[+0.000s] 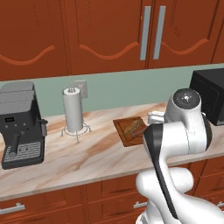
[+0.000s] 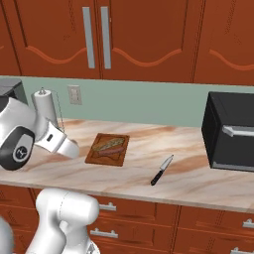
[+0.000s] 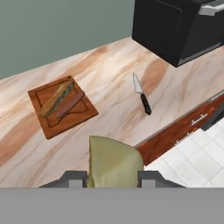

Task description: Retrieve the sausage and cheese from the fridge and place them on the cutting board on the counter.

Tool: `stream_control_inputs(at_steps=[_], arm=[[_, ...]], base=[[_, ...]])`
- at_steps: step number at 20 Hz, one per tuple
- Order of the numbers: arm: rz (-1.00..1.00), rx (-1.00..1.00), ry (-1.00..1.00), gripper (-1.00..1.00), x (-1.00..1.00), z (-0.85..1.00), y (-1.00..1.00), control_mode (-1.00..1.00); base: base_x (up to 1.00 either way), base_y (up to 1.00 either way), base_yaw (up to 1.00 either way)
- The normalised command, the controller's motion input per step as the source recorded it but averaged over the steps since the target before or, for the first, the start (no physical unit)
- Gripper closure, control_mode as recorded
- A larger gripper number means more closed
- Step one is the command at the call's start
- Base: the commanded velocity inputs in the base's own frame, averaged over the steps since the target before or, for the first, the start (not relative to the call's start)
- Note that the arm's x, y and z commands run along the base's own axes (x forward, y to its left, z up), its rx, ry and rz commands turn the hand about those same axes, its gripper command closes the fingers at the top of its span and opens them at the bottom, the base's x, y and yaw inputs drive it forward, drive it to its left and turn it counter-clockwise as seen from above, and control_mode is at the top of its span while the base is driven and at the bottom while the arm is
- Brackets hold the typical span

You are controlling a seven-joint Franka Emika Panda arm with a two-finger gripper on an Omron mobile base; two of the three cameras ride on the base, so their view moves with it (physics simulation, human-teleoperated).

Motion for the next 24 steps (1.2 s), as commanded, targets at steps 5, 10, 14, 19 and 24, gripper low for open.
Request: stream_control_inputs(at_steps=[5, 10, 14, 19, 24], arm=[[-0.03, 0.00, -0.04, 1.00, 0.19, -0.54, -0.23, -1.00], [0.00, 0.00, 0.00, 1.00, 0.26, -0.38, -0.09, -1.00], [0.00, 0.00, 0.00, 1.00, 0.35, -0.28, -0.07, -1.00], [0.00, 0.00, 0.00, 1.00, 0.41, -0.35, -0.11, -1.00], [0.00, 0.01, 0.01, 1.00, 0.45, -0.33, -0.03, -1.00]], base=[[0.00, 0.00, 0.00], [0.00, 0.00, 0.00], [0.00, 0.00, 0.00], [0.00, 0.00, 0.00], [0.00, 0.00, 0.00]])
